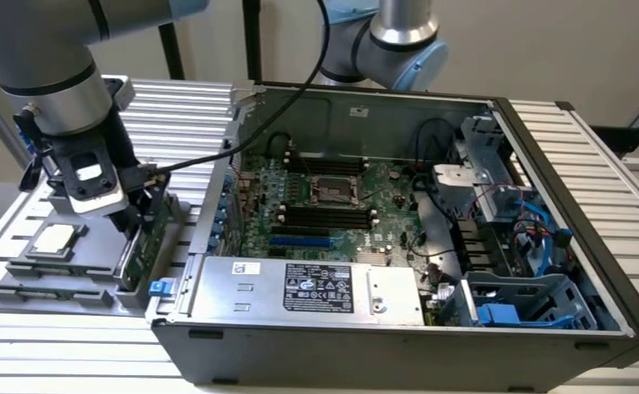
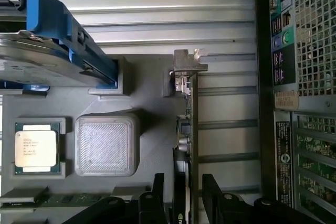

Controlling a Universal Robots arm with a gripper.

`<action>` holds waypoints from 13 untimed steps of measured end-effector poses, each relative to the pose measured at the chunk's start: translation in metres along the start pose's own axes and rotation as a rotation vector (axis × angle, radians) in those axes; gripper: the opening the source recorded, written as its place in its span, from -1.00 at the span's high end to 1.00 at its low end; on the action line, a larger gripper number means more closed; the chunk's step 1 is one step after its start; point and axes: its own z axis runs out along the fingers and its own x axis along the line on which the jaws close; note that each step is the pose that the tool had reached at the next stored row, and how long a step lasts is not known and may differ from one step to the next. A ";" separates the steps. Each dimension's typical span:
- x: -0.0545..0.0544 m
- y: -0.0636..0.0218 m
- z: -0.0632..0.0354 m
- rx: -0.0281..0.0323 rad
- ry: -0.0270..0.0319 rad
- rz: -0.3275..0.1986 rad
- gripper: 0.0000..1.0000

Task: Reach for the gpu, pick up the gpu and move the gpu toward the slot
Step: 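Pick up the gpu and move the gpu toward the slot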

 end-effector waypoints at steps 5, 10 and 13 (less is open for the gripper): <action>0.001 0.0003 0.0036 0.0043 -0.0026 0.000 0.15; 0.001 0.0023 0.0062 0.0123 -0.0052 -0.001 0.15; 0.002 0.0040 0.0073 0.0172 -0.0083 -0.001 0.15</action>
